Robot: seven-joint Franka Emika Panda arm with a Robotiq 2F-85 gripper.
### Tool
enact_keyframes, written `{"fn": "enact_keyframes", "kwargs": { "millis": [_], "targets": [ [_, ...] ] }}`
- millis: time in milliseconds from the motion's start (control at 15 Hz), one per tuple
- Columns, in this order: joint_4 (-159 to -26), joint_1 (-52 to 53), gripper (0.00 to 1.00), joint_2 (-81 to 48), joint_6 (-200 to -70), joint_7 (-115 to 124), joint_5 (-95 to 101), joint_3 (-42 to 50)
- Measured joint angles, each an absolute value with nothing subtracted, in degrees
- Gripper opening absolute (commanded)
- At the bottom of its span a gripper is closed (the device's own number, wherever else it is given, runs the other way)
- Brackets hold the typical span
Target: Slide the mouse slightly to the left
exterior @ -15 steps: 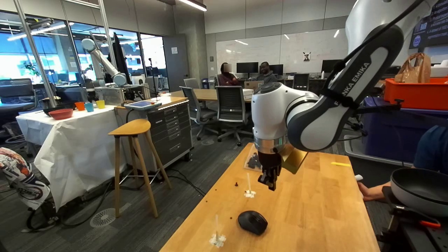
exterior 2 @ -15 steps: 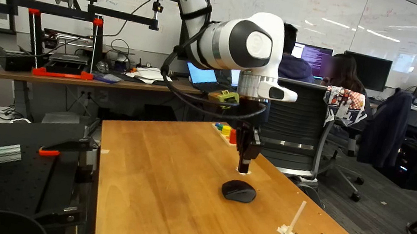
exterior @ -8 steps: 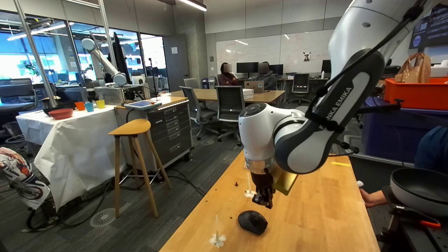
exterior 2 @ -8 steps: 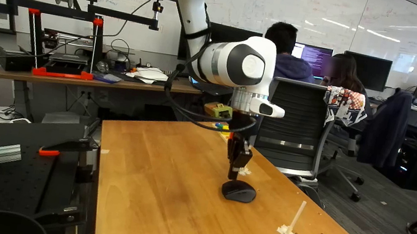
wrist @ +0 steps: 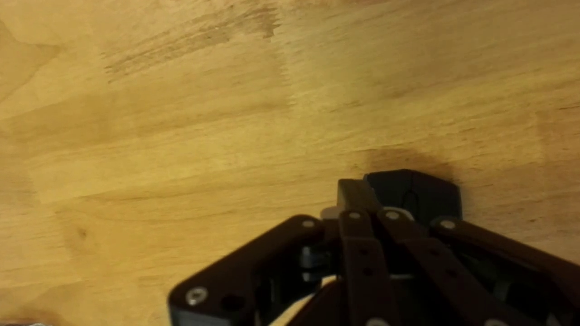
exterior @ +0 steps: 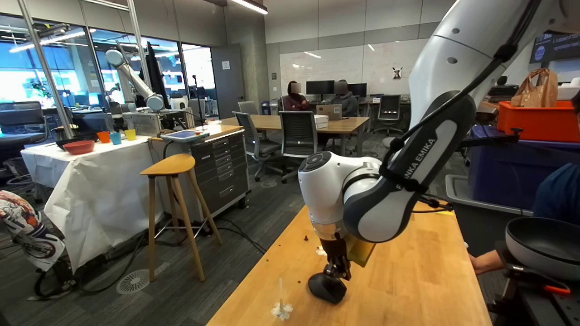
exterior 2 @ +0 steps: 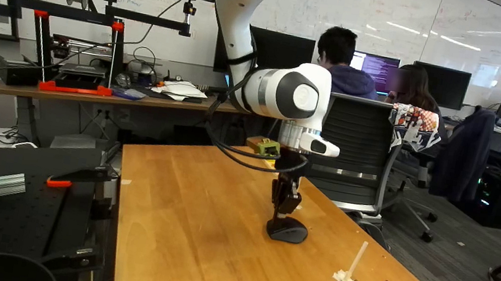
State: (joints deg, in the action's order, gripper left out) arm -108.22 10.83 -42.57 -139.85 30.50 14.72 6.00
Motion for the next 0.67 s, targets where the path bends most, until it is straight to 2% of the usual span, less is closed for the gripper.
{"fn": "enact_keyframes", "kwargs": {
  "millis": [667],
  "targets": [
    [-101.07,12.98,0.0,-47.68,-134.48,30.64,14.72,6.92]
  ]
}}
